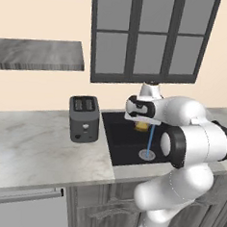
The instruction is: Soak the sponge with water for a few seconds and then drop it inside the sink.
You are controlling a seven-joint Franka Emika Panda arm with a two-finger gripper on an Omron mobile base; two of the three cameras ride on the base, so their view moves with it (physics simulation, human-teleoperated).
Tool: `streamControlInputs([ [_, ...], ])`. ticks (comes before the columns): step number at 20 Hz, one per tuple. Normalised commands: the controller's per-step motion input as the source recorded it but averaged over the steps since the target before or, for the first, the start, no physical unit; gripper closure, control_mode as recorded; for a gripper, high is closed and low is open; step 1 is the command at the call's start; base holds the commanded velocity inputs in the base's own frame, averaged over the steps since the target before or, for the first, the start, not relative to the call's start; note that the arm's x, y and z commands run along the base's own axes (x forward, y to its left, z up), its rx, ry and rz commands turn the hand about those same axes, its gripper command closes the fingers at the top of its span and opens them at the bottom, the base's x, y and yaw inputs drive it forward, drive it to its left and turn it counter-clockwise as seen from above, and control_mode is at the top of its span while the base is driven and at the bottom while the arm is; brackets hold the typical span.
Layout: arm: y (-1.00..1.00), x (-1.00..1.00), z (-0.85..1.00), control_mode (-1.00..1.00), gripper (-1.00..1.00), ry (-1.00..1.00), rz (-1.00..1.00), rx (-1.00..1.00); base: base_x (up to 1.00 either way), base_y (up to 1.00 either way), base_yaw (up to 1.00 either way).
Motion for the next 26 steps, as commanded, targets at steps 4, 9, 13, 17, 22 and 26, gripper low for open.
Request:
streamControlInputs([
  [4, 0.0, 0.0, -0.04, -1.0, 1.0, 0.0, 0.04, 0.0, 0.0, 0.0, 0.0],
  [9, 0.0, 0.0, -0.31, -1.0, 1.0, 0.0, 0.03, 0.0, 0.0, 0.0, 0.0],
  [13, 0.0, 0.0, -0.31, -1.0, 1.0, 0.0, 0.02, 0.0, 0.0, 0.0, 0.0],
  [17, 0.0, 0.01, -0.23, -1.0, 1.0, 0.0, 0.02, 0.0, 0.0, 0.0, 0.0],
  [22, 0.0, 0.13, -0.2, -1.0, 1.0, 0.0, 0.02, 0.0, 0.0, 0.0, 0.0],
  [26, 0.0, 0.29, -0.09, -1.0, 1.0, 0.0, 0.01, 0.0, 0.0, 0.0, 0.0],
])
